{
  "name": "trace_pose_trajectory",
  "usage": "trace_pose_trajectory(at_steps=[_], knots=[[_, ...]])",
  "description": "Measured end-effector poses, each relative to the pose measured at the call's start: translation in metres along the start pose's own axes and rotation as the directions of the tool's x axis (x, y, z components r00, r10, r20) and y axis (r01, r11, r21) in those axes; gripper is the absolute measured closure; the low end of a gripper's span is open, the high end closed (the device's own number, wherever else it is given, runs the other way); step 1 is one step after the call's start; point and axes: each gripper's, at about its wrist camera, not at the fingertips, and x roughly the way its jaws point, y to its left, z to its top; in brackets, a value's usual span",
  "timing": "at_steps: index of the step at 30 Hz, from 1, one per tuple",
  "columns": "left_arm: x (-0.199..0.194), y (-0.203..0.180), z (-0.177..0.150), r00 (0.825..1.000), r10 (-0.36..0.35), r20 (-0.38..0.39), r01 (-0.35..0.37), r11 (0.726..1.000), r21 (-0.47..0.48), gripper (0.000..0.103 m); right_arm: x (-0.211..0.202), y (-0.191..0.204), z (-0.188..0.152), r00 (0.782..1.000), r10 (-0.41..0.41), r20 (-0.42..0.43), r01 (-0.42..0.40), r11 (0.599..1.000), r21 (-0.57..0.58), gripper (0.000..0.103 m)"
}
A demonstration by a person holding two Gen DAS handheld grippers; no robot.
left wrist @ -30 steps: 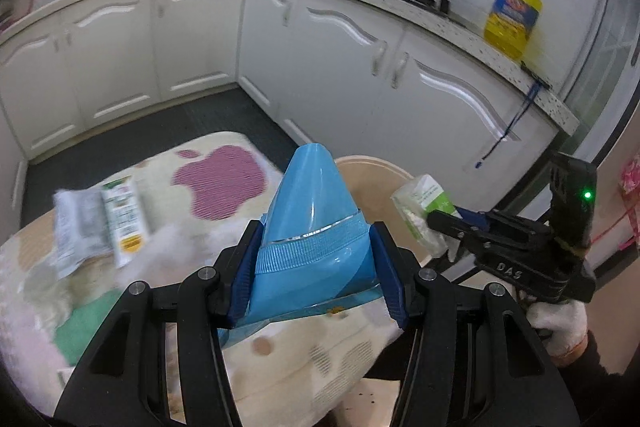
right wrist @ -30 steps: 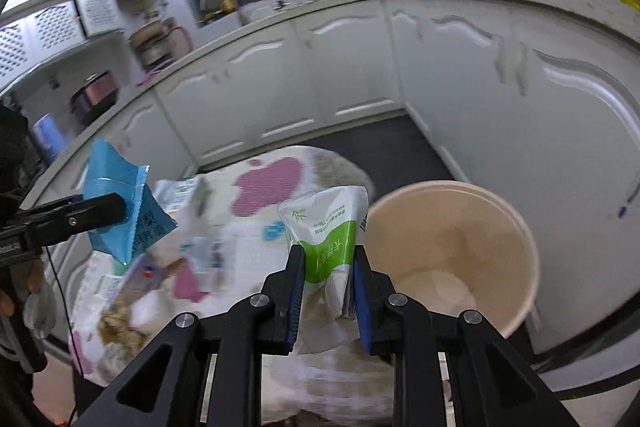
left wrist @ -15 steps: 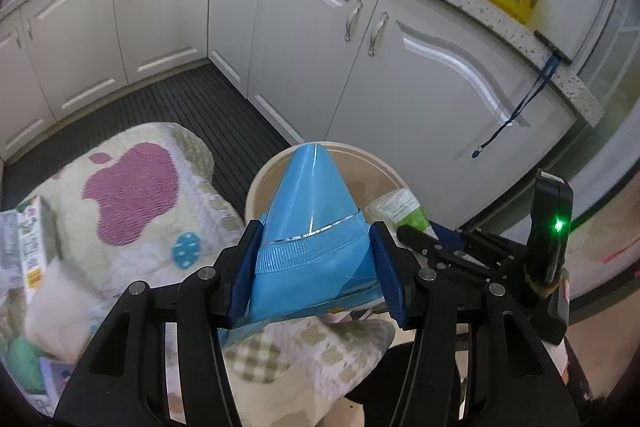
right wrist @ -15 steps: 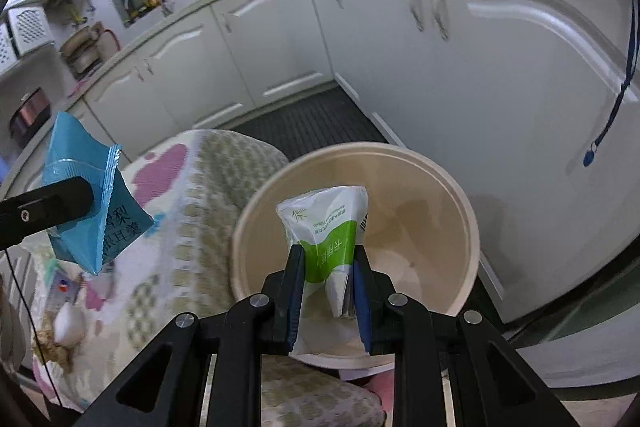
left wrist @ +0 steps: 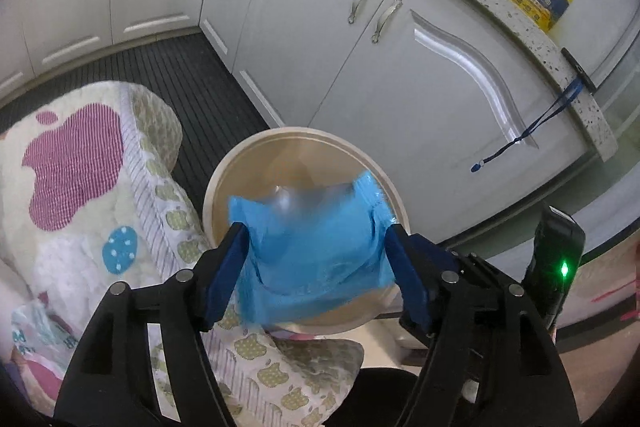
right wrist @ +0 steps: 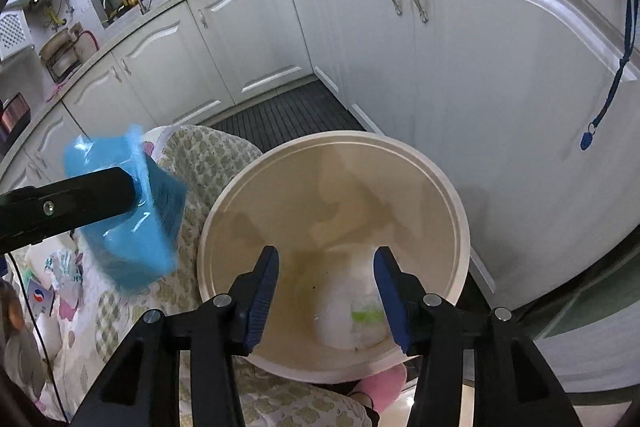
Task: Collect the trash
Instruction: 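Open the right gripper then the left gripper to drop items into the bin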
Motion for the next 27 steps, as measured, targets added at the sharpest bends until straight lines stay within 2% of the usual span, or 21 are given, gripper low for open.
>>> trace_pose_trajectory(at_steps=[11, 16, 20, 27], knots=[[-0.017, 0.002, -0.008, 1.0, 0.011, 0.016, -0.011, 1.0, 0.008, 0.029, -0.007, -0.001, -0.001, 1.0, 0.005, 0.002, -0.005, 1.0, 0.018, 0.055], [-0.019, 0.007, -0.006, 0.999, -0.038, 0.021, 0.038, 0.999, -0.021, 0.029, -0.015, -0.003, 0.001, 1.0, -0.007, 0.016, 0.007, 1.0, 0.021, 0.055], [-0.023, 0.006, -0.005, 0.999, -0.042, 0.028, 0.042, 0.999, -0.019, 0.028, -0.023, -0.005, 0.002, 0.999, -0.029, 0.037, 0.028, 0.999, 0.025, 0.055], [-0.039, 0.008, -0.011, 0.998, 0.023, 0.058, -0.023, 1.0, 0.011, 0.028, -0.029, -0.003, 0.003, 0.999, -0.032, 0.043, 0.031, 0.999, 0.024, 0.055]])
